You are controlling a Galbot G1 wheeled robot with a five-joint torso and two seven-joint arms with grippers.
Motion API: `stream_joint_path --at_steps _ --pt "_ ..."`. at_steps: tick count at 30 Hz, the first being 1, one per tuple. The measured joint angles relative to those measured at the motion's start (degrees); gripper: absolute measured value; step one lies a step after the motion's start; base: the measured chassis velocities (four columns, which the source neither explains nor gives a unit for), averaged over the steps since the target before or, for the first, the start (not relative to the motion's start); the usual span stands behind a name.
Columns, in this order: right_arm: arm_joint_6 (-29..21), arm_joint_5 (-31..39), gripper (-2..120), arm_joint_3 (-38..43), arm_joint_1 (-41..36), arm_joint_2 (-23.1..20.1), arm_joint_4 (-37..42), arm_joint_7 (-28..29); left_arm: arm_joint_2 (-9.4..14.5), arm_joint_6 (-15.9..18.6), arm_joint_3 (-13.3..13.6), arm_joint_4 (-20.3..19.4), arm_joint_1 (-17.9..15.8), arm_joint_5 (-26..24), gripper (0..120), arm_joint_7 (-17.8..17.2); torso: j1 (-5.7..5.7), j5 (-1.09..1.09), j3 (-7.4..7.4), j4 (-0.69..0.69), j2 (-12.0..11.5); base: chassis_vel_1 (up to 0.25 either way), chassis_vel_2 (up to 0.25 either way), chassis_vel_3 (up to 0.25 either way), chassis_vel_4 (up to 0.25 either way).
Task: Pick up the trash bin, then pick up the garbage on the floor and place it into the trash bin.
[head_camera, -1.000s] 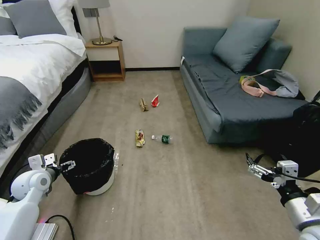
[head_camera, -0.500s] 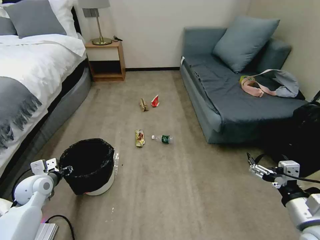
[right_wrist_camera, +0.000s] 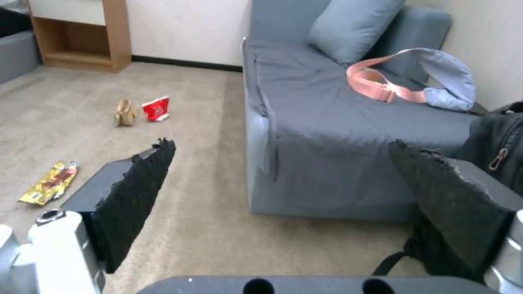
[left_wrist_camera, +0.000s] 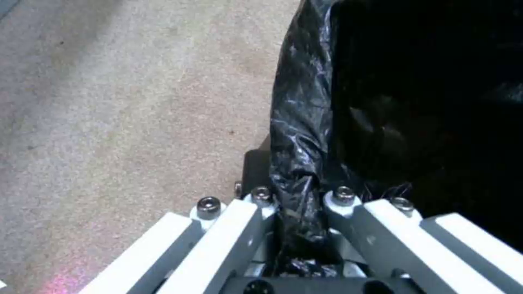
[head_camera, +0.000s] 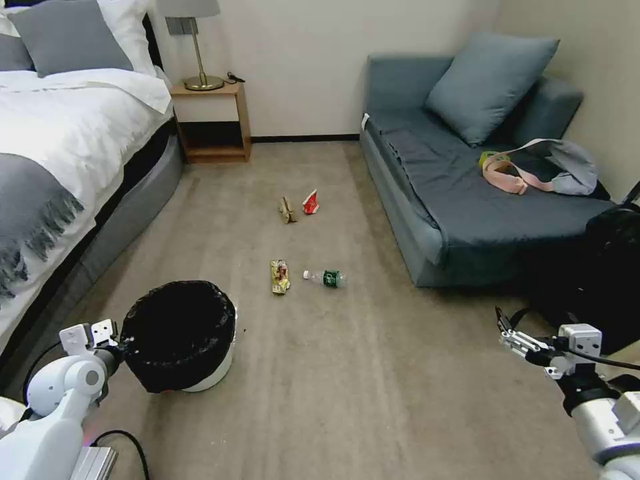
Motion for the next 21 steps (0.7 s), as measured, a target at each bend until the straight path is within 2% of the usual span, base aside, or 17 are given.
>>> stream_joint_path --at_steps 8,9,16,21 --pt "-0.02 -0.04 100 0.12 -0.61 -0.32 0.41 -1.06 -0.45 -0.96 -0.99 -1.69 0.95 1.37 2 1.66 0.00 -0.01 0.00 0.00 0.00 0.000 0.000 0.000 0.000" --pt "-0.05 -0.05 100 0.10 -0.96 -1.27 0.81 -1.90 -0.59 -1.48 -1.87 -3.25 1.63 1.91 2 2.67 0.00 0.00 0.00 0.01 0.00 0.000 0.000 0.000 0.000" --pt "-0.30 0.50 100 -0.37 -1.05 -3.36 1.60 -2.84 -1.33 -2.92 -3.96 -5.86 2.87 1.71 1 5.41 0.00 0.01 0.00 0.00 0.00 0.000 0.000 0.000 0.000" --pt "-1.30 2.00 100 -0.36 -1.54 -5.94 2.01 -2.90 -1.74 -3.03 -5.17 -8.30 3.69 0.29 1 5.84 0.00 0.01 0.00 0.01 0.00 0.000 0.000 0.000 0.000"
